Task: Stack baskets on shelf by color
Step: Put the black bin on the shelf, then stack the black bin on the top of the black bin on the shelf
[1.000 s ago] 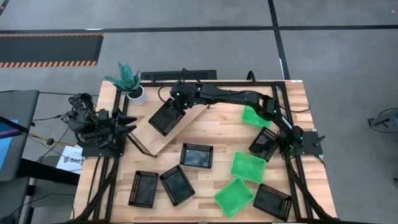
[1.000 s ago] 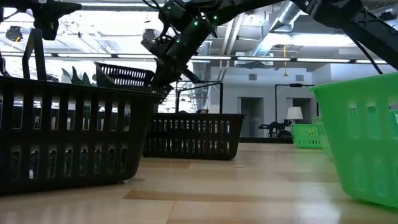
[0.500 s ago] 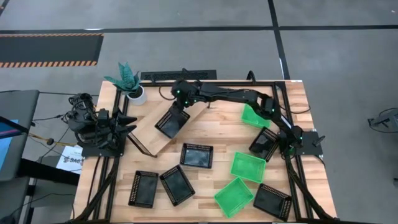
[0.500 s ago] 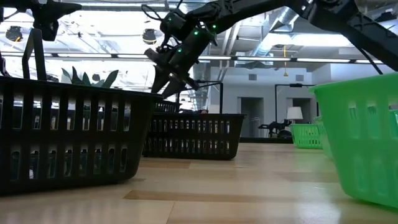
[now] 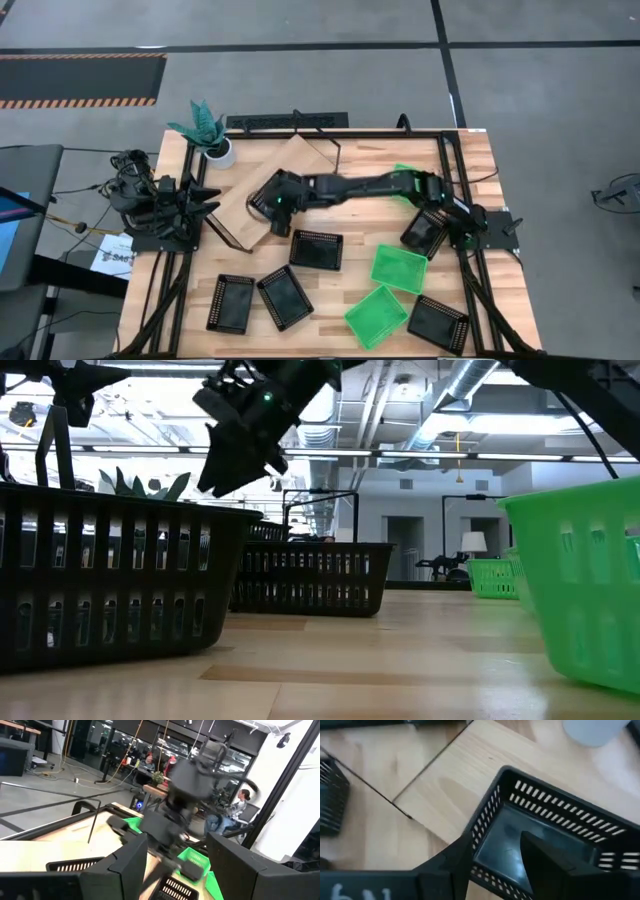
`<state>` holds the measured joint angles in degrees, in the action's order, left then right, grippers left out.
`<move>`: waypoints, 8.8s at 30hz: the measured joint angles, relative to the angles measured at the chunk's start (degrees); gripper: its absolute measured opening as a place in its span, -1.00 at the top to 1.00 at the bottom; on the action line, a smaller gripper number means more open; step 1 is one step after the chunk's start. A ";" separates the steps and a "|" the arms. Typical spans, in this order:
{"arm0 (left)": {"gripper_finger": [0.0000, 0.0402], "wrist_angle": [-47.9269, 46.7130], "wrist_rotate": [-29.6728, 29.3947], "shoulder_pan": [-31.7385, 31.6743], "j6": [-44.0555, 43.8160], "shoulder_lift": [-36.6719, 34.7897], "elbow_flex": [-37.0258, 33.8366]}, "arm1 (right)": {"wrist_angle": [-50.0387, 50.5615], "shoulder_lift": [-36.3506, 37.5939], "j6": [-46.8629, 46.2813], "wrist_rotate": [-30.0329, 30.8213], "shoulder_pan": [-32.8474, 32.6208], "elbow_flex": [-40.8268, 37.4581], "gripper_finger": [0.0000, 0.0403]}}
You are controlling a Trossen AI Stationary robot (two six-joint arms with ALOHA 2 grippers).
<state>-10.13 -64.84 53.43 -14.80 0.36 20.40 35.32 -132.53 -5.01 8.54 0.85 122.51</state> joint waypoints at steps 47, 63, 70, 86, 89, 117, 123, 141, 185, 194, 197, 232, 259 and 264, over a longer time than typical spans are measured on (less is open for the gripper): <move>0.03 0.04 -0.06 -0.02 -0.91 0.00 0.00 | -5.30 -6.17 17.85 -2.14 -2.49 -0.10 0.93; 0.03 0.09 -0.04 -0.02 -0.89 0.00 0.00 | -5.64 -6.17 41.92 -7.20 -3.99 -0.10 0.82; 0.03 0.08 -0.04 -0.02 -0.89 0.00 0.00 | -5.56 -6.17 48.83 -7.24 -3.82 -0.10 0.76; 0.03 -0.92 -0.04 -0.01 -0.89 0.01 0.00 | -11.34 -6.15 47.55 -9.90 -3.04 -0.10 0.21; 0.03 -0.94 -0.04 -0.01 -0.88 0.00 0.00 | -12.43 -6.15 47.18 -9.65 -3.39 1.29 0.15; 0.03 -1.20 0.00 0.00 -1.43 0.00 0.00 | 5.15 -8.67 -7.53 10.98 3.09 11.13 0.29; 0.03 -1.18 0.00 0.00 -1.50 0.02 0.00 | 3.48 -10.75 -7.19 8.23 2.53 10.92 0.33; 0.03 -1.20 -0.02 0.00 -1.50 0.02 0.00 | -13.78 -11.13 2.32 4.59 4.74 10.90 0.34; 0.03 -3.74 0.59 0.00 -5.48 0.02 0.00 | 9.26 -10.78 -3.99 -0.47 -2.87 10.53 0.42; 0.03 -4.16 0.57 0.00 -5.47 0.02 0.00 | 12.06 -7.74 -3.72 4.76 -0.32 11.97 0.42; 0.03 -4.33 0.52 0.00 -5.50 0.02 0.00 | 10.46 -6.64 -3.72 5.20 -0.69 12.16 0.42; 0.03 -4.61 0.04 -0.01 -7.51 0.02 0.00 | -2.20 -7.44 -9.74 4.89 -0.34 6.50 0.14; 0.03 -4.61 0.00 -0.02 -7.48 0.02 0.00 | 1.89 -7.10 -5.71 4.89 -0.52 8.65 0.20; 0.03 -4.59 0.00 -0.02 -7.48 0.02 0.00 | 0.45 -7.04 -1.55 4.90 -1.63 9.54 0.24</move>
<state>-14.72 -64.84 53.41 -22.28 0.38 20.40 35.77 -139.57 -6.55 13.43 -0.78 132.05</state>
